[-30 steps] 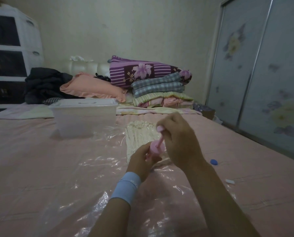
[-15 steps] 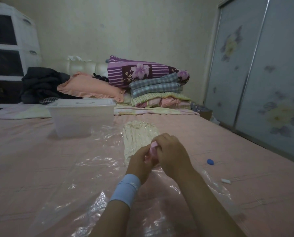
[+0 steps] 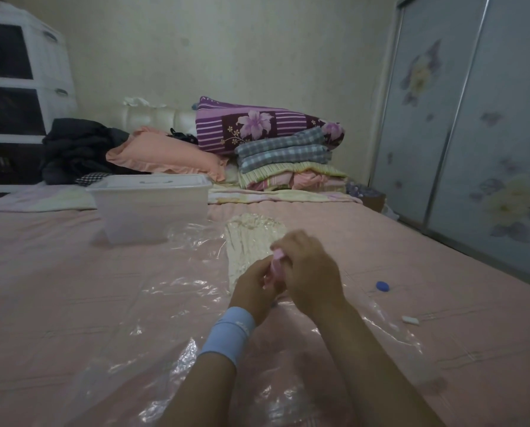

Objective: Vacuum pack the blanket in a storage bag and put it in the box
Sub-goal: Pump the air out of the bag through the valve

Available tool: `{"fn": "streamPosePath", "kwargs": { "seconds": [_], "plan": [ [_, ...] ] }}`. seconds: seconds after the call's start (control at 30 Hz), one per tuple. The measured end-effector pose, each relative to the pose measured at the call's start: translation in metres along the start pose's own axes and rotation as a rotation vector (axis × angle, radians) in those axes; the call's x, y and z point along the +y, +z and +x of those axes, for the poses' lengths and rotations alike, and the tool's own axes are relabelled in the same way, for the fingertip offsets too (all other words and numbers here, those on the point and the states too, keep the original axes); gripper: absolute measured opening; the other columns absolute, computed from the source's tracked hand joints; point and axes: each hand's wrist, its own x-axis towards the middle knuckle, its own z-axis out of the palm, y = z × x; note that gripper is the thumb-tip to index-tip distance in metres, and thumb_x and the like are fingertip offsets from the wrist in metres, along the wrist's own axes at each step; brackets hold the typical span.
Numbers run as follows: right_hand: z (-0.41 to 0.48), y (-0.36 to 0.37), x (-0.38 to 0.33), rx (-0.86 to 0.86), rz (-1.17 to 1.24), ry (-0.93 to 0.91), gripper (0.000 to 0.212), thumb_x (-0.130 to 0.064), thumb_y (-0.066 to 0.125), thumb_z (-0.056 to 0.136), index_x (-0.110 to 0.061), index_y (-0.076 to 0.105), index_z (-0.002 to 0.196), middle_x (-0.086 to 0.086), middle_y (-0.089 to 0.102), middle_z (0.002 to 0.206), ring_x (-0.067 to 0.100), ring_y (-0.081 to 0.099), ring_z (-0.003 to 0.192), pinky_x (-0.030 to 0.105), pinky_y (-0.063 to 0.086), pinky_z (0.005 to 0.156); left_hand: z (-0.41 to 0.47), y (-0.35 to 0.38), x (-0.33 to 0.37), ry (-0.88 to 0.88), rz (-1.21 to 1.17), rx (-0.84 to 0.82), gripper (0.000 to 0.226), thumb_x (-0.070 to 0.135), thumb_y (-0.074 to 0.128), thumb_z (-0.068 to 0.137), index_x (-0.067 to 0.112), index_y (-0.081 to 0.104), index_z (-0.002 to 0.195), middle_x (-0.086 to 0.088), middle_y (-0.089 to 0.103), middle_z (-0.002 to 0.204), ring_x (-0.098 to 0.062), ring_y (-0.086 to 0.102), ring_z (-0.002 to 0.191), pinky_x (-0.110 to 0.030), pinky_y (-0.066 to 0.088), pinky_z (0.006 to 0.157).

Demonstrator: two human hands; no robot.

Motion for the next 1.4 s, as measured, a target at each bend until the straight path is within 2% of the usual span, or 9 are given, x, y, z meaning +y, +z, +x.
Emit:
{"fn": "streamPosePath", "kwargs": {
  "seconds": [0.13,0.27,0.43,0.53,0.7,0.77,1.17,1.27,1.4],
  "plan": [
    [-0.004,-0.005,0.005,-0.084,-0.019,-0.002,0.022,-0.022,0.046,0.098,-0.018,0.067,0.104,-0.001,0.062,0.103,0.023,0.059,0.084,0.018,0.027,0.059,-0.003,0.005,0.002,0.019,0.018,0.031,0.020,0.014,0.061,0.092,0.032,0.063,0.101,0.006,0.067,0.095,-0.005,0.064,0.083,-0.013,0.051,0.071],
    [0.021,-0.055,-0.017,0.194,0.056,-0.140,0.026,-0.023,0.042,0.095,-0.015,0.067,0.095,-0.001,0.063,0.092,0.016,0.057,0.071,0.021,0.040,0.059,-0.002,-0.002,0.005,0.010,0.037,0.009,0.040,0.013,0.068,0.086,0.035,0.062,0.118,0.015,0.066,0.107,0.008,0.059,0.092,-0.004,0.045,0.071],
    [0.038,-0.074,-0.031,0.416,0.159,-0.210,0.023,-0.015,0.048,0.097,-0.006,0.070,0.099,0.006,0.065,0.097,0.019,0.060,0.084,0.026,0.051,0.071,0.000,-0.005,0.000,-0.010,0.037,-0.022,0.042,0.015,0.070,0.084,0.034,0.061,0.121,0.017,0.065,0.109,0.004,0.059,0.097,-0.003,0.046,0.068],
    [0.029,-0.045,-0.023,0.362,0.125,-0.156,0.027,-0.014,0.045,0.096,-0.010,0.070,0.104,0.005,0.066,0.103,0.020,0.061,0.090,0.027,0.051,0.073,0.000,-0.003,-0.004,-0.012,0.034,-0.020,0.043,0.019,0.071,0.083,0.034,0.062,0.122,0.015,0.066,0.110,-0.003,0.062,0.098,-0.007,0.049,0.069],
    [-0.002,0.001,0.003,-0.058,0.051,-0.008,0.040,-0.034,0.033,0.089,-0.018,0.068,0.100,-0.002,0.059,0.100,0.018,0.053,0.086,0.027,0.041,0.066,-0.002,-0.001,0.000,-0.007,0.033,0.013,0.012,0.023,0.062,0.091,0.029,0.063,0.101,0.008,0.067,0.092,-0.008,0.064,0.081,-0.011,0.049,0.060],
    [-0.005,-0.001,0.009,-0.095,0.025,-0.019,0.036,-0.031,0.037,0.089,-0.016,0.068,0.099,0.000,0.057,0.097,0.021,0.051,0.085,0.029,0.039,0.066,-0.003,0.001,0.000,-0.001,0.050,0.021,0.011,0.025,0.060,0.093,0.031,0.062,0.101,0.009,0.066,0.093,-0.006,0.064,0.082,-0.010,0.048,0.062],
    [0.036,-0.064,-0.025,0.451,0.150,-0.201,0.022,-0.013,0.052,0.098,-0.004,0.072,0.100,0.008,0.061,0.094,0.021,0.056,0.088,0.024,0.047,0.076,-0.003,-0.004,0.002,-0.035,-0.014,-0.014,0.046,0.010,0.071,0.083,0.028,0.062,0.125,0.009,0.065,0.111,-0.005,0.060,0.097,-0.004,0.048,0.062],
    [0.019,-0.026,-0.012,0.294,0.153,-0.131,0.030,-0.016,0.044,0.095,-0.008,0.072,0.103,0.006,0.064,0.098,0.020,0.055,0.092,0.017,0.043,0.078,-0.004,-0.005,0.002,-0.022,-0.005,-0.002,0.037,0.013,0.069,0.084,0.030,0.064,0.117,0.009,0.067,0.106,-0.003,0.062,0.092,-0.008,0.049,0.066],
    [-0.004,-0.004,-0.003,0.013,0.094,-0.095,0.042,-0.027,0.035,0.087,-0.011,0.072,0.097,0.003,0.066,0.094,0.018,0.051,0.083,0.028,0.046,0.066,-0.006,-0.005,0.004,-0.013,0.040,0.007,0.017,0.017,0.064,0.090,0.027,0.062,0.103,0.008,0.066,0.095,-0.006,0.063,0.083,-0.009,0.049,0.063]
  ]
}}
